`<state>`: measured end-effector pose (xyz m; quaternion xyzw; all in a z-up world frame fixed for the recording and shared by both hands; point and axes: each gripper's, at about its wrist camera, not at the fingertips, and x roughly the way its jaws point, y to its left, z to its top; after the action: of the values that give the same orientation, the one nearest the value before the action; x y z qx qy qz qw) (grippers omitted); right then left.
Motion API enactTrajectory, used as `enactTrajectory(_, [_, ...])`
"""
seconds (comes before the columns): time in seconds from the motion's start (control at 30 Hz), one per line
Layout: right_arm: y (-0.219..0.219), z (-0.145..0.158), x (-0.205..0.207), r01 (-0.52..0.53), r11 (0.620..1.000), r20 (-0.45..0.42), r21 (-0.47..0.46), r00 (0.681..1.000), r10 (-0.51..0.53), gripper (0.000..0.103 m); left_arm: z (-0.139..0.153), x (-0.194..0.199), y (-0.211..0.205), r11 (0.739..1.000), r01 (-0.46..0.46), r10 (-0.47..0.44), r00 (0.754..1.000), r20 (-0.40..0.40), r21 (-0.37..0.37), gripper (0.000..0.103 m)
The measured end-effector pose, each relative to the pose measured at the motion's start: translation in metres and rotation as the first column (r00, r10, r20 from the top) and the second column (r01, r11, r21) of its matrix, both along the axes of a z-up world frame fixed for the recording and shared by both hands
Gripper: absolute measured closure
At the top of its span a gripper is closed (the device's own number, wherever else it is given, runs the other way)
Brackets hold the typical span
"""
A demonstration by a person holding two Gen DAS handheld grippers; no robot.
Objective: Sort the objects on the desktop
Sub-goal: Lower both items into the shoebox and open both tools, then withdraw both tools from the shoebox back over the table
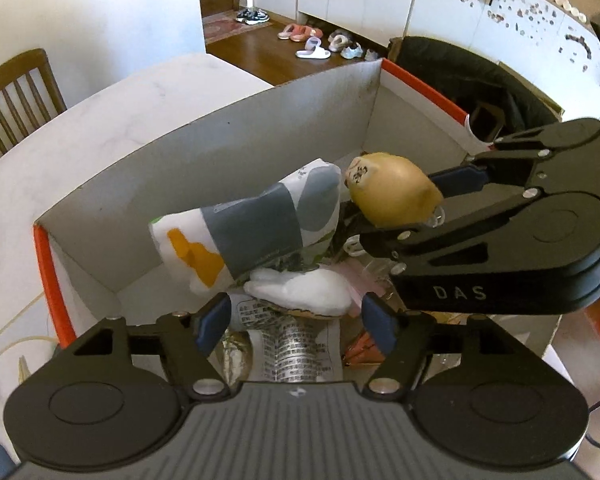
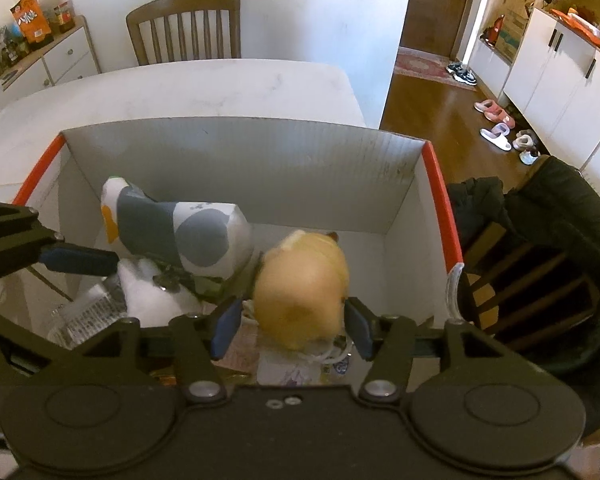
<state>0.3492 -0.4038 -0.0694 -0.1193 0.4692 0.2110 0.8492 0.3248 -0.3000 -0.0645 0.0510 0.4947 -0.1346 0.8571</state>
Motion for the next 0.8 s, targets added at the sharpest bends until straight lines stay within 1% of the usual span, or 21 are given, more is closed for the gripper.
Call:
enactTrajectory(0.1, [-0.002, 0.003, -0.003, 0.001, 1.0, 0.009, 0.01, 1.0, -0.001, 0.039, 0.004, -0.006, 0.004, 1.0, -0.005, 0.005, 1.0, 0.004, -0.011, 0.031])
enactTrajectory(0.17, [-0.004, 0.006, -0.006, 0.003, 1.0, 0.011, 0.024, 1.0, -0.003, 0.033, 0.005, -0.011, 0.006, 1.0, -0.007, 0.007, 1.0, 0.01, -0.017, 0.029])
enactTrajectory(0.4, [-0.012, 0.016, -0.014, 0.014, 0.998, 0.012, 0.065, 1.0, -0.015, 0.03, 0.02, -0.03, 0.021, 0.998, -0.015, 0.018, 0.999, 0.047, -0.056, 0.028])
enactTrajectory(0.57, [-0.021, 0.029, -0.024, 0.018, 0.994, 0.019, 0.109, 1.0, -0.02, 0.024, 0.035, -0.04, 0.027, 0.996, -0.02, 0.028, 0.995, 0.094, -0.088, 0.027])
enactTrajectory(0.63, [-0.024, 0.035, -0.03, 0.017, 0.992, 0.025, 0.127, 0.999, -0.021, 0.023, 0.04, -0.043, 0.03, 0.995, -0.024, 0.035, 0.993, 0.109, -0.1, 0.025])
enactTrajectory(0.67, [-0.025, 0.038, -0.033, 0.018, 0.99, 0.029, 0.138, 0.999, -0.022, 0.023, 0.043, -0.046, 0.032, 0.994, -0.028, 0.04, 0.992, 0.117, -0.105, 0.022])
enactTrajectory(0.8, [-0.029, 0.049, -0.045, 0.019, 0.986, 0.035, 0.168, 0.999, -0.026, 0.021, 0.053, -0.056, 0.039, 0.993, -0.025, 0.043, 0.987, 0.153, -0.118, 0.021])
